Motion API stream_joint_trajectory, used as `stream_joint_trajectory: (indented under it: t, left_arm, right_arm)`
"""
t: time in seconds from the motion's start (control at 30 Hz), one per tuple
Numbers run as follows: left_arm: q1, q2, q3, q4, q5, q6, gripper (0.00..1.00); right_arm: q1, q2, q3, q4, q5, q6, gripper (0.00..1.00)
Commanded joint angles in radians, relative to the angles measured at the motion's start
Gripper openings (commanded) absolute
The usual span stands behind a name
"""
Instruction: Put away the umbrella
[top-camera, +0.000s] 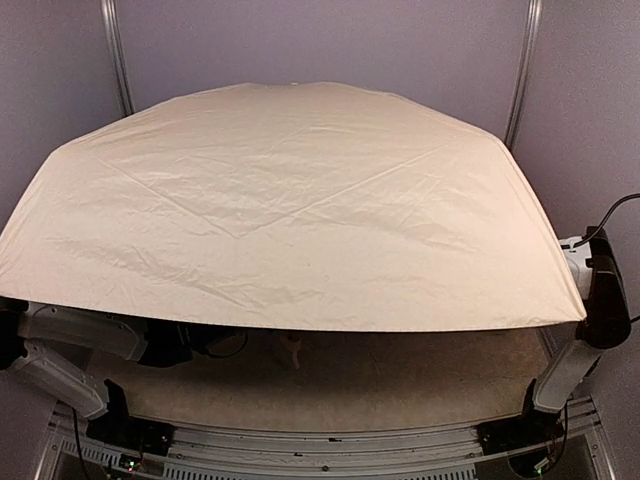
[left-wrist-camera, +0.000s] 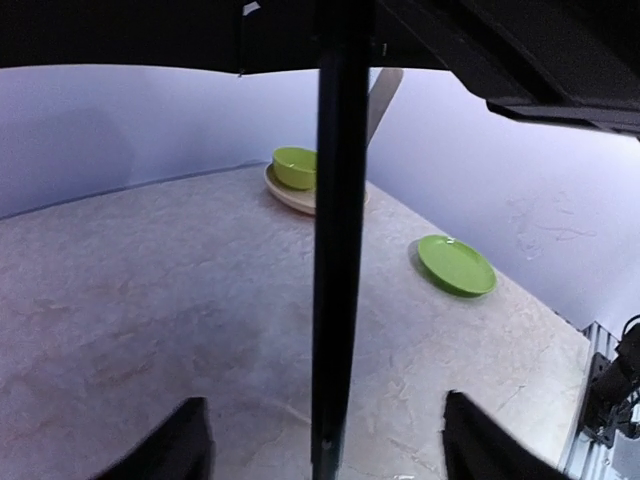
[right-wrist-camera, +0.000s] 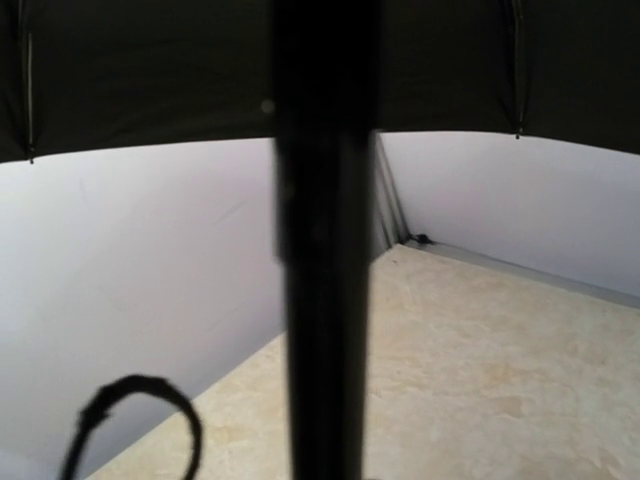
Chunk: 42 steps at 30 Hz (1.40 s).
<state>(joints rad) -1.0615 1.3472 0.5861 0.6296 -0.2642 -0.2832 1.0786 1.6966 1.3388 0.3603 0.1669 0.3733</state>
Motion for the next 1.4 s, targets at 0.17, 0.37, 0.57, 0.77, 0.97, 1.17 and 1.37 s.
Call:
stream_joint_trajectory:
  t: [0.17, 0.37, 0.57, 0.77, 0.97, 1.17, 1.37]
  left_arm:
    - [0.006, -0.013, 0.02, 0.066, 0.057, -0.031, 0.0]
    - [0.008, -0.06, -0.017, 0.117, 0.166, -0.066, 0.0]
    - [-0.005, -0.125, -0.053, 0.199, 0.259, -0.08, 0.0]
    - [-0.041, -0.167, -0.081, 0.234, 0.283, -0.08, 0.0]
    - [-0.098, -0.182, -0.099, 0.269, 0.32, 0.007, 0.0]
    - [-0.102, -0.178, -0.099, 0.273, 0.358, 0.004, 0.0]
    - [-0.102, -0.177, -0.101, 0.276, 0.414, 0.002, 0.0]
  right_arm:
    - [0.049, -0.067, 0.009, 0.094, 0.039, -0.059, 0.0]
    - [0.049, -0.075, -0.001, 0.107, 0.023, -0.07, 0.0]
    - [0.049, -0.123, -0.076, 0.182, -0.045, -0.112, 0.14]
    - [0.035, -0.154, -0.141, 0.266, -0.134, -0.141, 0.53]
    - [0.0, -0.134, -0.143, 0.301, -0.269, -0.119, 0.66]
    - [-0.026, -0.092, -0.093, 0.307, -0.449, -0.073, 0.82]
    - [-0.029, -0.06, -0.05, 0.296, -0.503, -0.067, 0.52]
